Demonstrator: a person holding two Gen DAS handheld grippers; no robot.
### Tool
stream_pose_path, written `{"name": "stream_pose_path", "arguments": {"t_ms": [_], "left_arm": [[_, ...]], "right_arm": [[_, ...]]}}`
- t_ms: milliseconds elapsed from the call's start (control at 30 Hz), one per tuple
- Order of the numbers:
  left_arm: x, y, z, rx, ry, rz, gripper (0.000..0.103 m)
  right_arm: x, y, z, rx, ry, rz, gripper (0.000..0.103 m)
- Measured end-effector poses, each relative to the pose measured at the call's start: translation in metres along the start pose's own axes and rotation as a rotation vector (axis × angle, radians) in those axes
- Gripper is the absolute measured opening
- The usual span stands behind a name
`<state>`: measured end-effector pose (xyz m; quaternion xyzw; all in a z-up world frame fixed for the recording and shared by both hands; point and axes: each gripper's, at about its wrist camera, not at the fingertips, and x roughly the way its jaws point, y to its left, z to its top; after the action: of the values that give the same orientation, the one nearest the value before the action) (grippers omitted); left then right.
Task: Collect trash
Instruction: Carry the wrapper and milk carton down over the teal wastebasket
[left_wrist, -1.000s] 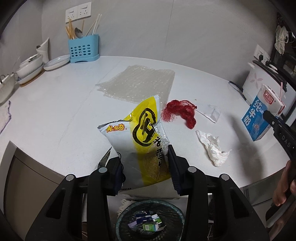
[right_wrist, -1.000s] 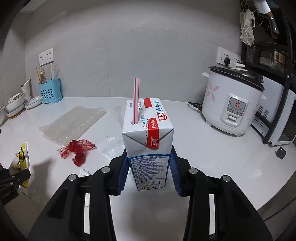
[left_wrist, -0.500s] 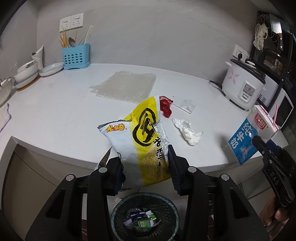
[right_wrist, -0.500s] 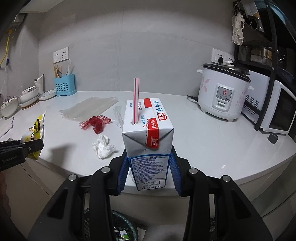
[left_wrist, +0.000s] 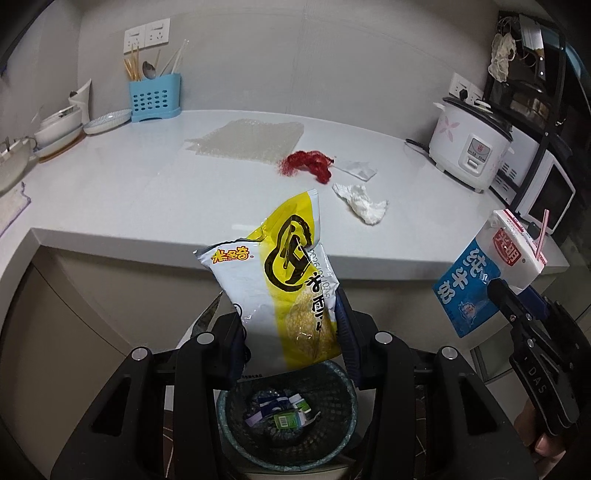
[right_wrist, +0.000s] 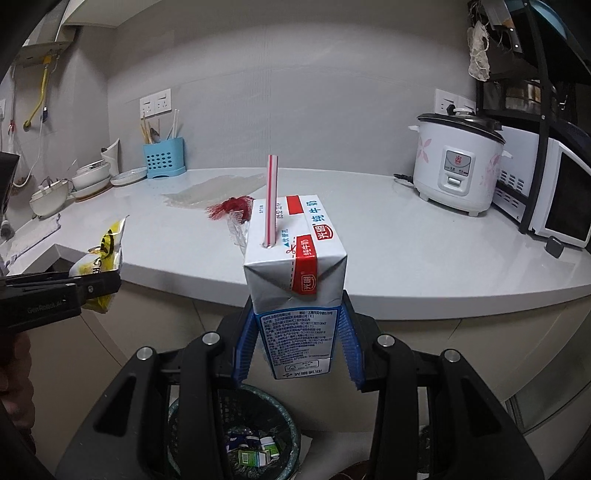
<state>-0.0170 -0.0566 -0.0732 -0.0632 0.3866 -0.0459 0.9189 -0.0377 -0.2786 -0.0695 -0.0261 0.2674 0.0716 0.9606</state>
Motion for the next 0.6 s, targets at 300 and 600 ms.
{"name": "stream_pose_path", "arguments": {"t_ms": [300,600], "left_arm": [[-0.004,-0.001,-0.058,0.033,-0.004,-0.033,0.041],[0.023,0.006,-0.101,0.060,-0.026,-0.061,0.041]], "right_arm": [[-0.019,0.024,-0.054,-0.037,0.014,0.038,0.039],[0.008,0.047,-0.103,-0.048,0.073,0.064,0.039]]}}
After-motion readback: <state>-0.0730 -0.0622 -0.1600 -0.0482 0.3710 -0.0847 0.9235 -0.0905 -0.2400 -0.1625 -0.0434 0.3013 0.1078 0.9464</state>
